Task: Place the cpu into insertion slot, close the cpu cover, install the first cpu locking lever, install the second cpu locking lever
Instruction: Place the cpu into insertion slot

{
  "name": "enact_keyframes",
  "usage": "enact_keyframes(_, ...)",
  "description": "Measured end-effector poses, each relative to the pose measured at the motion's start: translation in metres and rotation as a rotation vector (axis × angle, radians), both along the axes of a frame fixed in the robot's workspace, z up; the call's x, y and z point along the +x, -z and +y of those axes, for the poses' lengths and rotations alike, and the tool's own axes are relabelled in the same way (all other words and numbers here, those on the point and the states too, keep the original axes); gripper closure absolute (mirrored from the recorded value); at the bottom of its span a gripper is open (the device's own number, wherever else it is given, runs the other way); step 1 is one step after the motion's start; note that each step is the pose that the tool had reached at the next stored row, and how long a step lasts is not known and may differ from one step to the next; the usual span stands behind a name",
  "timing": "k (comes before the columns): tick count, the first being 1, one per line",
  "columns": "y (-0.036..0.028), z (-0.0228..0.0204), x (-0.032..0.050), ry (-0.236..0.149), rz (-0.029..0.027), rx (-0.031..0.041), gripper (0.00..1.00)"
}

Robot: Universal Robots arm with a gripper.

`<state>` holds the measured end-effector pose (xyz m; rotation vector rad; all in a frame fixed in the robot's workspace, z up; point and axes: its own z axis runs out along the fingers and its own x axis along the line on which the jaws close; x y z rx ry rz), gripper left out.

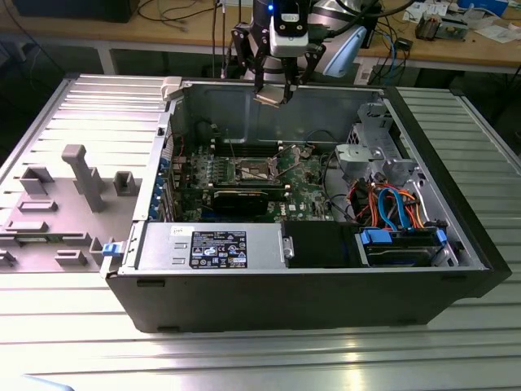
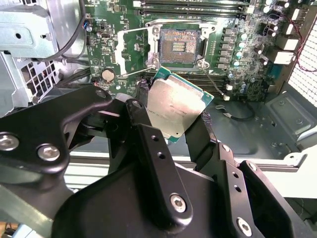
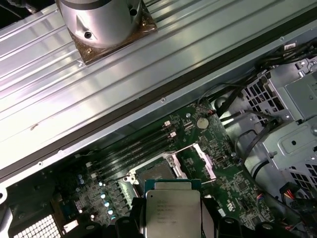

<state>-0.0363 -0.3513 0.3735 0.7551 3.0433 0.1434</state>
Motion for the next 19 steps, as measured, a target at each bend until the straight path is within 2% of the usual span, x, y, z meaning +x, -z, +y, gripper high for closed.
enact_keyframes(19, 0.0001, 0.0, 0.0, 0.079, 0.0, 0.0, 0.45)
